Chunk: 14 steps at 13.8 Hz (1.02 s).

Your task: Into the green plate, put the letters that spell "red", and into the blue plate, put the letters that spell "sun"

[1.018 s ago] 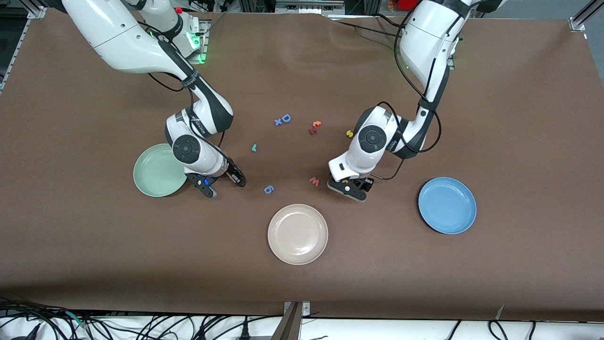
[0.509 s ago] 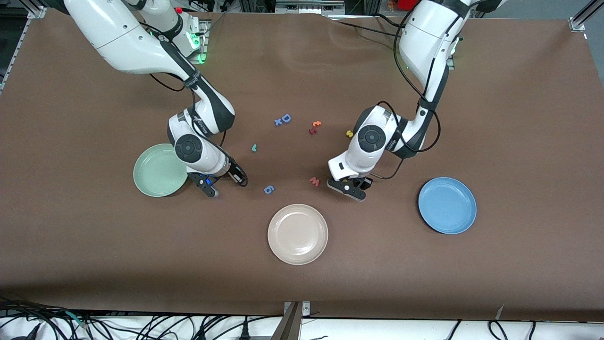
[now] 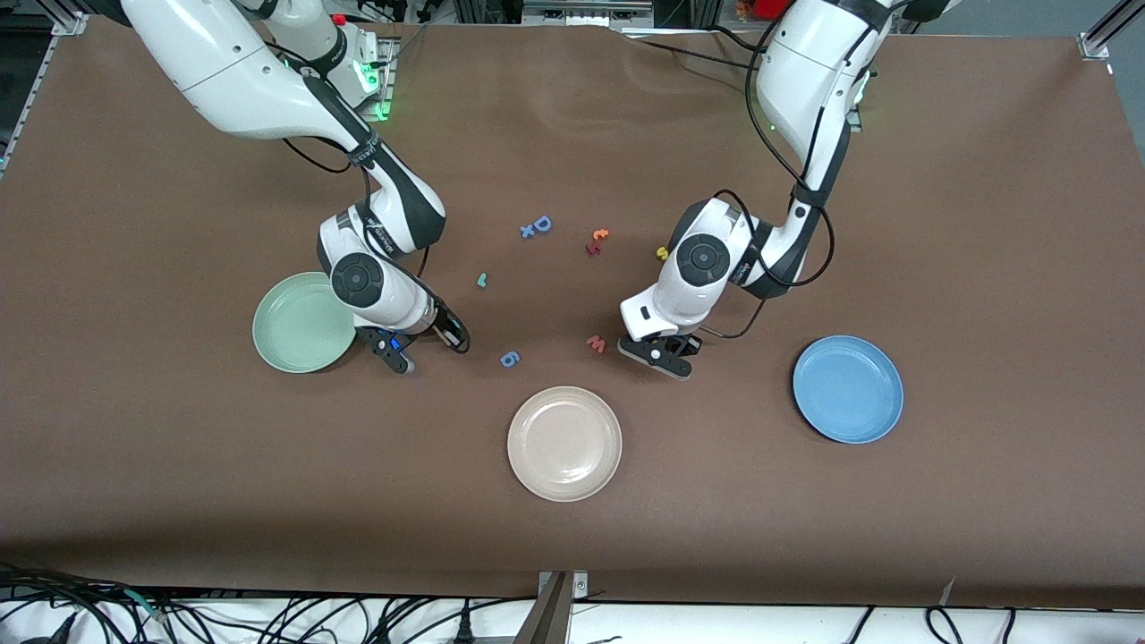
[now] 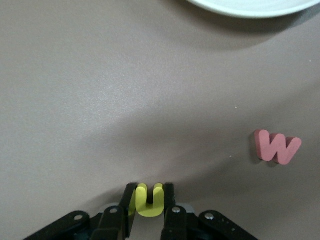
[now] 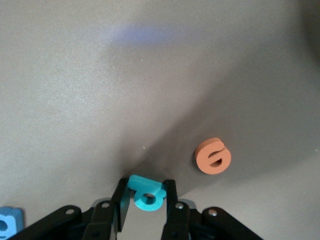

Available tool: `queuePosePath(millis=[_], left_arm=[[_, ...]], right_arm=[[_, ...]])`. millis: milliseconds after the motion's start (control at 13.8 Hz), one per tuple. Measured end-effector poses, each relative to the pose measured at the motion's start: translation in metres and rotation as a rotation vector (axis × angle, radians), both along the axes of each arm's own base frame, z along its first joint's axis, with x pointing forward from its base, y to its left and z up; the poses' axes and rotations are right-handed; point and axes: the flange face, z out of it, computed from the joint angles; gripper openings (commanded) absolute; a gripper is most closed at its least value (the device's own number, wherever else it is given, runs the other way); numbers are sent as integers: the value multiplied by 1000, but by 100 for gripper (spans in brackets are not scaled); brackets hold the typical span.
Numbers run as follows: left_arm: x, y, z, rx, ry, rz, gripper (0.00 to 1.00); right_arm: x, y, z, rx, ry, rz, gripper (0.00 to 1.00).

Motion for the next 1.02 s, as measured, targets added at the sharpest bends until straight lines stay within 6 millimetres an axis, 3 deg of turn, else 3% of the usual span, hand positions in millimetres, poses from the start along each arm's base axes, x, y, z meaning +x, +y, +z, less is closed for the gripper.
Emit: queuePosePath(millis=[218,363,582,727,872,1018], left_arm=[[0,0,0,0,1,0,3],[2,1,2,16,30,1,2],[19,8,24,47,92,-16,0],[37,25,44,56,119,-45,0],[55,50,61,59,140,-77,0],[69,79,76,54,148,-131,0]], right_arm=[[2,-9,4,-28,24,1,23],[9,-31,26,-78,69,30,20],[20,-89,77,-113,131,126,20],[25,-133,100,-103,159,192,20],[28,-173,101,-80,169,254,20],[27,-206,81,-63,151,309,20]])
